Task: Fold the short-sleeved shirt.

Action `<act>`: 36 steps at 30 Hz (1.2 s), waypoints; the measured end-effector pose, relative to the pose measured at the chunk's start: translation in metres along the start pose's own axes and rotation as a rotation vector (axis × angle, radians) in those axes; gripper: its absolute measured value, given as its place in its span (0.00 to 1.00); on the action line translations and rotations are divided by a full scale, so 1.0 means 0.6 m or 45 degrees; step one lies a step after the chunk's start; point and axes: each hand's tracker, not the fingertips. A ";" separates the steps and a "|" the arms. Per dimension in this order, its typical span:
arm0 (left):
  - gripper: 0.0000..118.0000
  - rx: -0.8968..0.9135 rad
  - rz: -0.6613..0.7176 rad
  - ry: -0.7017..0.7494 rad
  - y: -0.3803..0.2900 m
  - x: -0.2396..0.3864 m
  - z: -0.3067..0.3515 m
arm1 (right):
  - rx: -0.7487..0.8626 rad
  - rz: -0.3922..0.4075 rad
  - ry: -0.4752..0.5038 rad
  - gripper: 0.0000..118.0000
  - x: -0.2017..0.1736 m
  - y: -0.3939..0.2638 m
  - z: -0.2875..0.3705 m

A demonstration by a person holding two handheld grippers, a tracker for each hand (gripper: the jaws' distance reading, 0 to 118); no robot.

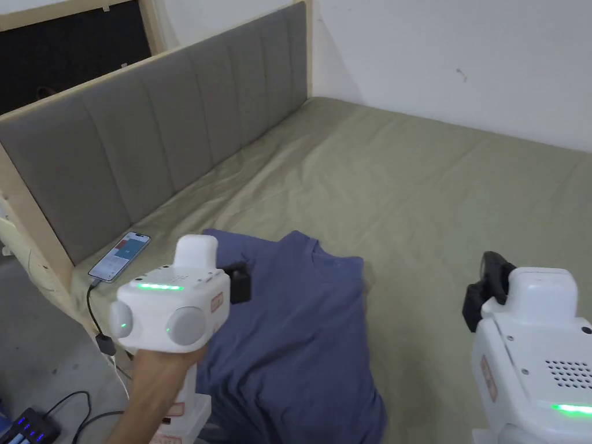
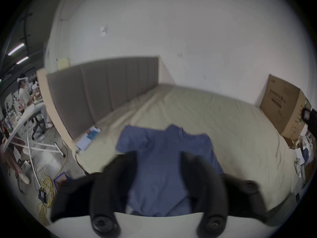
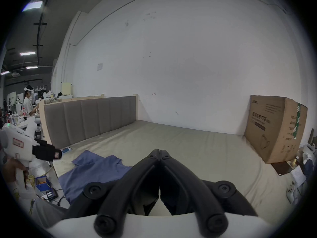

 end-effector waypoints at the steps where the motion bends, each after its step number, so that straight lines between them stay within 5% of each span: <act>1: 0.69 -0.053 -0.008 -0.004 -0.005 0.009 -0.021 | -0.007 0.005 -0.020 0.00 0.010 -0.002 0.000; 15: 0.72 -0.521 -0.016 -0.088 -0.111 0.076 -0.201 | -0.130 0.011 -0.192 0.00 0.094 -0.044 -0.005; 20: 0.54 -0.552 -0.124 -0.034 -0.132 0.094 -0.211 | -0.168 0.001 -0.200 0.00 0.103 -0.056 -0.007; 22: 0.28 -0.539 -0.114 -0.058 -0.126 0.094 -0.203 | -0.173 -0.002 -0.204 0.00 0.106 -0.058 -0.006; 23: 0.06 -0.528 -0.125 -0.057 -0.123 0.091 -0.202 | -0.172 -0.007 -0.206 0.00 0.107 -0.059 -0.005; 24: 0.02 -0.524 -0.119 -0.063 -0.119 0.086 -0.201 | -0.173 -0.012 -0.206 0.00 0.109 -0.060 -0.006; 30: 0.02 -0.434 0.241 -0.345 -0.068 0.045 -0.148 | -0.156 -0.041 -0.204 0.00 0.120 -0.056 0.004; 36: 0.02 -0.270 0.107 -0.468 0.020 0.109 -0.069 | -0.134 -0.070 -0.212 0.00 0.140 -0.049 0.020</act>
